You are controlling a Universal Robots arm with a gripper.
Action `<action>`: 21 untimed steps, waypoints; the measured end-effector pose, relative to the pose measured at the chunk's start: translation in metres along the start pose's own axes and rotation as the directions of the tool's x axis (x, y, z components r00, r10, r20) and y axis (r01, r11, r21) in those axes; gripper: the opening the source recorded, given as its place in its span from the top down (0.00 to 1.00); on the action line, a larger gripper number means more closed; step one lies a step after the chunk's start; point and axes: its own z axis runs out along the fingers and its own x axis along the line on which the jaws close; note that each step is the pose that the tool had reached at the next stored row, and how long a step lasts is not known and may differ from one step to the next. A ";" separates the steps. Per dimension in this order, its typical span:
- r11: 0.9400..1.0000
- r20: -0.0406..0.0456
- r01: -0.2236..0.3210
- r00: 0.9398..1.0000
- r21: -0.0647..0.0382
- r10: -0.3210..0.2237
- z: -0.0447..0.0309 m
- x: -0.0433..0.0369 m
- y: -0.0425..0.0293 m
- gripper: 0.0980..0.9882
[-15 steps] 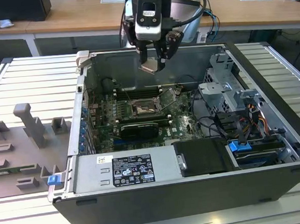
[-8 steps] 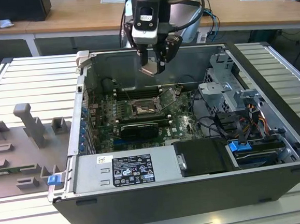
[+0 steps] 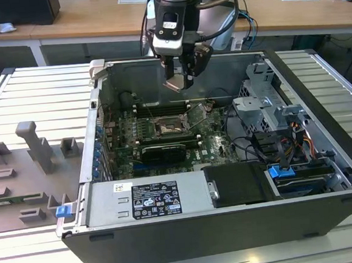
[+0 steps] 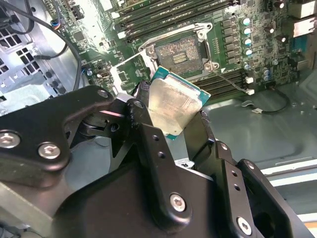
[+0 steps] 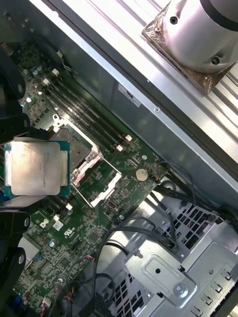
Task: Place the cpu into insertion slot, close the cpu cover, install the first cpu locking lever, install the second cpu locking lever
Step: 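Place the cpu into insertion slot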
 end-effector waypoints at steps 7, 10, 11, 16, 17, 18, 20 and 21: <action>0.999 0.003 -0.035 0.999 -0.001 0.035 0.0049 0.0003 -0.0005 0.52; 0.999 0.004 -0.047 0.999 -0.001 0.047 0.0074 0.0003 -0.0008 0.52; 0.999 0.005 -0.052 0.999 -0.001 0.052 0.0083 0.0003 -0.0009 0.52; 0.998 0.006 -0.067 0.998 -0.001 0.067 0.0120 0.0002 -0.0012 0.52; 0.998 0.006 -0.070 0.998 -0.001 0.070 0.0125 0.0002 -0.0012 0.52; 0.997 0.006 -0.073 0.997 -0.001 0.073 0.0133 0.0002 -0.0013 0.52; 0.997 0.007 -0.078 0.997 -0.002 0.078 0.0148 0.0002 -0.0014 0.52; 0.997 0.007 -0.082 0.997 -0.002 0.082 0.0157 0.0002 -0.0015 0.52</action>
